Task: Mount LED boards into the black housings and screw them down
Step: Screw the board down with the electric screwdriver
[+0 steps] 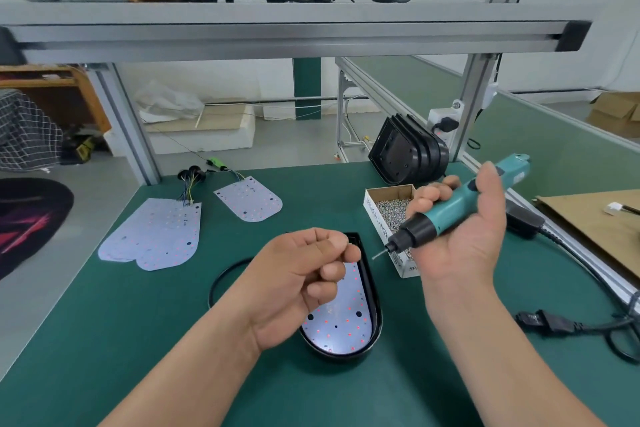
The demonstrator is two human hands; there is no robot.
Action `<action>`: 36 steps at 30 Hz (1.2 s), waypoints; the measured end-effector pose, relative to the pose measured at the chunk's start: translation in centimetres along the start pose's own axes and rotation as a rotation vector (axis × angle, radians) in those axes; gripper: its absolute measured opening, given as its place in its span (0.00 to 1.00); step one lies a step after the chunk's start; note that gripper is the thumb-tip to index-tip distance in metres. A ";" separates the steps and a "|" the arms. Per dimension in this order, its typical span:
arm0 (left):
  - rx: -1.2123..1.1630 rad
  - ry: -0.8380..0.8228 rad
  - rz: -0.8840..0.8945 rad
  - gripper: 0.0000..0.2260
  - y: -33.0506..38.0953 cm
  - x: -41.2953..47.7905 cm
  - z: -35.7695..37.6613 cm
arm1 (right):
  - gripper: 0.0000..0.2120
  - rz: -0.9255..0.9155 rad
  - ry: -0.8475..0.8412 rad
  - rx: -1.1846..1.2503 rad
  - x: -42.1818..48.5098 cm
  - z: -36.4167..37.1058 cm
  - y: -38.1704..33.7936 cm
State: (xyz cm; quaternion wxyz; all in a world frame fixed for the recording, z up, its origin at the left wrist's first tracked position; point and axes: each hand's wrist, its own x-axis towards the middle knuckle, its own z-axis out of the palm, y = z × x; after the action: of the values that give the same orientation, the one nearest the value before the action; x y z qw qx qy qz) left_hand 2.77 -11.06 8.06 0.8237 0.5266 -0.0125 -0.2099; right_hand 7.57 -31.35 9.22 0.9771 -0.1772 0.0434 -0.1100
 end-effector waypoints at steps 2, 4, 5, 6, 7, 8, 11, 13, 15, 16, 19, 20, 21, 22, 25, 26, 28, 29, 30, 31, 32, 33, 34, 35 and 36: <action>0.028 0.025 0.013 0.04 -0.6 -0.3 0.4 | 0.19 -0.035 -0.033 0.020 -0.4 0.1 0.0; 0.040 0.046 0.023 0.04 -1.3 -0.5 0.9 | 0.22 -0.057 -0.059 0.028 -0.7 0.4 0.0; 0.036 0.058 0.023 0.04 -1.6 -0.5 1.1 | 0.24 -0.067 -0.067 0.025 -0.8 0.5 0.0; 0.029 0.068 0.019 0.04 -1.8 -0.5 1.3 | 0.24 -0.072 -0.078 0.020 -0.9 0.6 0.0; 0.024 0.074 0.014 0.05 -2.0 -0.6 1.4 | 0.23 -0.074 -0.090 0.015 -1.0 0.6 0.0; 0.023 0.077 0.009 0.05 -2.2 -0.6 1.5 | 0.23 -0.076 -0.100 0.011 -1.0 0.6 -0.1; 0.024 0.077 -0.001 0.05 -2.5 -0.6 1.7 | 0.21 -0.089 -0.112 -0.011 -1.0 0.4 -0.2; 0.025 0.073 -0.008 0.05 -2.6 -0.5 1.7 | 0.21 -0.100 -0.117 -0.032 -1.0 0.3 -0.1; 0.024 0.070 -0.010 0.05 -2.8 -0.5 1.8 | 0.20 -0.101 -0.124 -0.053 -1.0 0.3 0.1; 0.021 0.070 -0.008 0.05 -2.8 -0.6 1.8 | 0.20 -0.101 -0.128 -0.063 -1.0 0.3 0.2; 0.016 0.069 -0.003 0.05 -3.0 -0.6 1.8 | 0.20 -0.106 -0.137 -0.094 -1.2 0.2 0.4; 0.015 0.067 -0.001 0.05 -3.0 -0.6 1.8 | 0.20 -0.107 -0.140 -0.100 -1.2 0.2 0.4; 0.016 0.067 0.001 0.05 -3.0 -0.6 1.8 | 0.20 -0.108 -0.143 -0.105 -1.2 0.2 0.5; 0.018 0.067 0.003 0.05 -3.0 -0.6 1.8 | 0.20 -0.109 -0.147 -0.108 -1.3 0.2 0.5; 0.028 0.067 0.005 0.06 -3.1 -0.5 1.7 | 0.20 -0.113 -0.157 -0.104 -1.3 0.2 0.4; 0.029 0.066 0.004 0.05 -3.1 -0.5 1.7 | 0.20 -0.117 -0.158 -0.103 -1.3 0.2 0.3; 0.025 0.067 0.004 0.05 -3.2 -0.6 1.8 | 0.20 -0.120 -0.159 -0.112 -1.3 0.2 0.3; 0.024 0.069 0.005 0.05 -3.2 -0.6 1.7 | 0.20 -0.118 -0.157 -0.117 -1.3 0.2 0.4; 0.027 0.072 0.007 0.05 -3.2 -0.6 1.7 | 0.20 -0.117 -0.153 -0.121 -1.3 0.2 0.4; 0.031 0.074 0.009 0.05 -3.1 -0.6 1.7 | 0.20 -0.118 -0.149 -0.123 -1.3 0.1 0.4; 0.037 0.075 0.009 0.05 -3.1 -0.6 1.7 | 0.20 -0.120 -0.148 -0.122 -1.3 0.1 0.4; 0.042 0.073 0.010 0.05 -3.1 -0.6 1.7 | 0.20 -0.123 -0.148 -0.119 -1.3 0.1 0.3; 0.047 0.071 0.011 0.05 -3.0 -0.6 1.7 | 0.20 -0.124 -0.149 -0.115 -1.3 0.0 0.3; 0.052 0.071 0.011 0.06 -3.0 -0.6 1.7 | 0.20 -0.125 -0.146 -0.112 -1.2 0.0 0.2; 0.055 0.071 0.011 0.06 -3.1 -0.6 1.8 | 0.21 -0.124 -0.143 -0.113 -1.2 0.0 0.2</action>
State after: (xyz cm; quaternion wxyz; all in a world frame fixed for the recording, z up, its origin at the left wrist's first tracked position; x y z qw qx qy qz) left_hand 0.82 -13.46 6.28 0.8100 0.5560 0.0082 -0.1862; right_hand 6.43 -30.93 9.20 0.9574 -0.2416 -0.0314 -0.1548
